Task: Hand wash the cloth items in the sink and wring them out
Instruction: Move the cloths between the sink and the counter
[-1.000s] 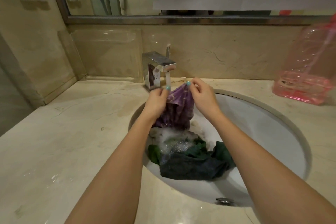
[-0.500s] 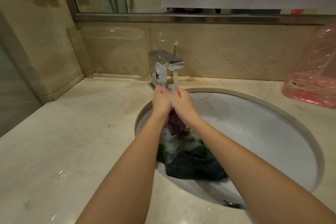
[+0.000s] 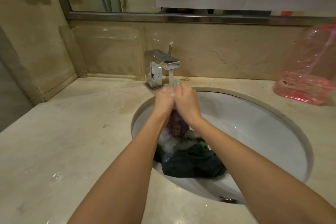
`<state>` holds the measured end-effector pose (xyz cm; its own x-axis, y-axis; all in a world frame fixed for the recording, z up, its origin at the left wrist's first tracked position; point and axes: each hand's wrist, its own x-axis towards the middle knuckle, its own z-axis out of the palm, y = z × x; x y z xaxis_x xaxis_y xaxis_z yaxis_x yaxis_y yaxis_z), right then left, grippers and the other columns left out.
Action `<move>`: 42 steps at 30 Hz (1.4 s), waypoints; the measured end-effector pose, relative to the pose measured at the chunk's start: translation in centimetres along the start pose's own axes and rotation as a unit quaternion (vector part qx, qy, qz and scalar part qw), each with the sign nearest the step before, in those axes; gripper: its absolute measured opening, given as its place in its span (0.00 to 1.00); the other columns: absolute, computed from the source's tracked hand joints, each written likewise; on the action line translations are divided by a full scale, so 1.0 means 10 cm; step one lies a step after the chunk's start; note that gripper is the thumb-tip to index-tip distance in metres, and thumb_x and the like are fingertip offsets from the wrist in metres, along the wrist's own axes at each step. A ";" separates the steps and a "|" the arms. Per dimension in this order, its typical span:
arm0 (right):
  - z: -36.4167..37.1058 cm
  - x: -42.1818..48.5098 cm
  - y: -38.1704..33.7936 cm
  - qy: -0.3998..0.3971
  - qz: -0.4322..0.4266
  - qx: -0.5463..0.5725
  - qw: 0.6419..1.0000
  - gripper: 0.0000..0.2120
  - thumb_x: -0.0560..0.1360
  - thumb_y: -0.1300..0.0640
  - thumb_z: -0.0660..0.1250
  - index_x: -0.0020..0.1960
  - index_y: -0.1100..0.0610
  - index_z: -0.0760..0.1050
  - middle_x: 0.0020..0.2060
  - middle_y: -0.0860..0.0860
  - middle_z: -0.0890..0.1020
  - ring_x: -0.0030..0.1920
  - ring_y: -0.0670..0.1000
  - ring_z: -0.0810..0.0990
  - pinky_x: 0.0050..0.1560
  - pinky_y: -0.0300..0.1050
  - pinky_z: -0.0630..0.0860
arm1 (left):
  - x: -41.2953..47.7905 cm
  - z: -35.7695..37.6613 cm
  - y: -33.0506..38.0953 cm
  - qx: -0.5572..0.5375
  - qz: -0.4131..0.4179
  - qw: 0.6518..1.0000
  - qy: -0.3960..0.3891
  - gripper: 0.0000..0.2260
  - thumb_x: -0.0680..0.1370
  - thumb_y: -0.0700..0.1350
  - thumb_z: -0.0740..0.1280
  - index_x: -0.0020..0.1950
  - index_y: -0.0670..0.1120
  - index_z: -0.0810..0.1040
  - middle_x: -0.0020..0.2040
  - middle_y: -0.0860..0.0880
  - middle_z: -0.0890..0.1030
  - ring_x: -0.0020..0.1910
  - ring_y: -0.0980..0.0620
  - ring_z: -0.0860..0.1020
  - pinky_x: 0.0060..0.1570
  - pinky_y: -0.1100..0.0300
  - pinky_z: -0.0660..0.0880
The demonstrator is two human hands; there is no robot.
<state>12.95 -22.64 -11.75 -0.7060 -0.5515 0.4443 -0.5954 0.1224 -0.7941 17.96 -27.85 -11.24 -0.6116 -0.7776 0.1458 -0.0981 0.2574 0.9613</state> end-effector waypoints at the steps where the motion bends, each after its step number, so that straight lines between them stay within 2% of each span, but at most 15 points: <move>1: -0.03 0.05 0.03 -0.003 0.012 -0.018 1.000 0.17 0.83 0.59 0.51 0.39 0.60 0.72 0.32 0.52 0.74 0.34 0.50 0.72 0.32 0.37 0.66 | -0.03 0.00 0.05 -0.033 -0.016 0.999 -0.012 0.12 0.82 0.39 0.56 0.44 0.43 0.77 0.41 0.45 0.80 0.43 0.47 0.78 0.42 0.56 0.75; 3: -0.09 0.11 0.09 -0.020 0.059 -0.036 0.997 0.19 0.84 0.56 0.49 0.38 0.59 0.69 0.32 0.51 0.72 0.36 0.52 0.71 0.36 0.47 0.65 | -0.04 -0.04 0.06 -0.144 -0.056 0.988 -0.006 0.14 0.83 0.44 0.56 0.40 0.44 0.75 0.37 0.44 0.78 0.40 0.46 0.78 0.44 0.54 0.77; 5: -0.17 0.14 0.14 -0.063 0.098 -0.005 0.993 0.20 0.84 0.50 0.50 0.41 0.58 0.72 0.36 0.51 0.74 0.41 0.52 0.73 0.42 0.47 0.68 | 0.00 -0.12 0.02 -0.146 -0.048 0.988 0.011 0.15 0.84 0.49 0.56 0.43 0.44 0.75 0.43 0.41 0.81 0.46 0.45 0.81 0.52 0.51 0.78; 8: -0.40 0.15 0.20 -0.193 0.136 0.014 0.972 0.32 0.78 0.35 0.52 0.62 0.62 0.74 0.55 0.55 0.78 0.54 0.52 0.74 0.60 0.51 0.71 | 0.09 -0.20 -0.08 -0.126 -0.051 0.989 0.060 0.11 0.84 0.50 0.57 0.46 0.47 0.73 0.47 0.43 0.80 0.52 0.44 0.80 0.59 0.49 0.76; 10: -0.54 0.15 0.31 -0.274 0.132 -0.008 0.953 0.28 0.76 0.37 0.61 0.55 0.62 0.79 0.49 0.59 0.82 0.45 0.52 0.76 0.51 0.47 0.76 | 0.12 -0.22 -0.11 -0.136 -0.061 0.985 0.087 0.10 0.84 0.49 0.57 0.45 0.47 0.71 0.45 0.45 0.77 0.48 0.46 0.78 0.57 0.49 0.74; 12: -0.59 0.13 0.39 -0.318 0.131 -0.009 0.939 0.14 0.77 0.48 0.67 0.45 0.59 0.80 0.38 0.57 0.79 0.40 0.53 0.73 0.38 0.43 0.70 | 0.16 -0.24 -0.14 -0.161 -0.059 0.979 0.109 0.10 0.84 0.47 0.58 0.44 0.46 0.69 0.42 0.45 0.75 0.45 0.47 0.76 0.54 0.49 0.74; 16: -0.54 0.17 0.43 -0.262 0.172 0.190 0.930 0.12 0.83 0.54 0.58 0.62 0.58 0.74 0.50 0.55 0.80 0.51 0.53 0.78 0.51 0.48 0.73 | 0.12 -0.26 -0.13 -0.111 -0.038 0.986 0.114 0.12 0.84 0.44 0.58 0.41 0.47 0.66 0.34 0.49 0.72 0.34 0.56 0.73 0.39 0.64 0.70; 20: -0.45 0.20 0.31 -0.229 0.218 0.314 0.895 0.14 0.84 0.51 0.52 0.62 0.56 0.71 0.53 0.57 0.82 0.52 0.55 0.81 0.45 0.53 0.79 | 0.13 -0.20 -0.17 -0.047 -0.019 0.997 0.063 0.10 0.83 0.44 0.60 0.41 0.48 0.65 0.40 0.45 0.76 0.43 0.48 0.74 0.45 0.53 0.71; 25: -0.18 0.07 0.10 -0.227 0.190 0.205 0.933 0.15 0.85 0.50 0.49 0.58 0.56 0.71 0.49 0.56 0.80 0.47 0.52 0.79 0.47 0.46 0.77 | 0.14 -0.16 -0.13 -0.029 -0.018 0.995 0.093 0.04 0.83 0.42 0.57 0.50 0.43 0.66 0.40 0.49 0.72 0.43 0.47 0.74 0.47 0.53 0.71; 28: -0.04 0.04 -0.01 -0.152 0.157 0.139 0.966 0.15 0.84 0.51 0.52 0.52 0.56 0.75 0.42 0.54 0.79 0.41 0.51 0.78 0.41 0.43 0.75 | 0.06 -0.06 -0.09 -0.058 -0.029 0.995 0.075 0.05 0.84 0.43 0.57 0.57 0.43 0.68 0.47 0.48 0.76 0.48 0.48 0.77 0.51 0.53 0.75; 31: -0.05 0.13 0.11 -0.059 0.181 0.082 0.978 0.16 0.84 0.54 0.54 0.47 0.61 0.76 0.42 0.58 0.80 0.47 0.58 0.80 0.46 0.50 0.77 | -0.15 0.12 0.01 -0.055 -0.018 0.998 -0.003 0.09 0.85 0.45 0.54 0.57 0.44 0.71 0.49 0.48 0.77 0.48 0.50 0.77 0.48 0.56 0.76; 33: -0.10 0.15 0.17 -0.017 0.214 0.116 0.970 0.17 0.83 0.56 0.55 0.42 0.60 0.75 0.38 0.56 0.78 0.44 0.56 0.78 0.44 0.46 0.74 | -0.20 0.22 0.06 0.027 0.032 0.999 -0.026 0.11 0.85 0.42 0.52 0.57 0.42 0.73 0.48 0.46 0.77 0.50 0.48 0.77 0.46 0.58 0.75; 36: -0.05 0.06 0.11 -0.005 0.155 0.101 0.983 0.18 0.82 0.61 0.55 0.36 0.58 0.73 0.35 0.53 0.76 0.39 0.52 0.74 0.42 0.43 0.68 | -0.07 0.18 0.03 0.123 0.043 0.991 0.004 0.12 0.84 0.38 0.54 0.61 0.37 0.75 0.56 0.42 0.77 0.57 0.46 0.76 0.53 0.59 0.72; 39: 0.04 -0.07 -0.06 -0.030 0.109 0.086 0.990 0.19 0.83 0.58 0.53 0.36 0.56 0.72 0.32 0.49 0.75 0.34 0.45 0.73 0.33 0.36 0.67 | 0.12 0.05 -0.11 0.072 -0.005 0.996 0.045 0.10 0.81 0.38 0.59 0.56 0.35 0.77 0.54 0.38 0.79 0.55 0.42 0.79 0.50 0.54 0.75; 42: 0.01 0.03 -0.05 -0.044 0.113 -0.011 0.993 0.15 0.83 0.59 0.53 0.43 0.58 0.75 0.34 0.51 0.75 0.38 0.51 0.75 0.33 0.42 0.64 | 0.05 0.06 -0.08 -0.054 -0.059 0.997 0.004 0.11 0.82 0.41 0.58 0.48 0.38 0.78 0.47 0.37 0.81 0.47 0.43 0.79 0.46 0.51 0.76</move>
<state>13.05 -22.93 -11.23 -0.7871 -0.5777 0.2163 -0.4335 0.2686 -0.8602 17.25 -28.07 -12.10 -0.5951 -0.8030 0.0319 -0.0842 0.1018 0.9912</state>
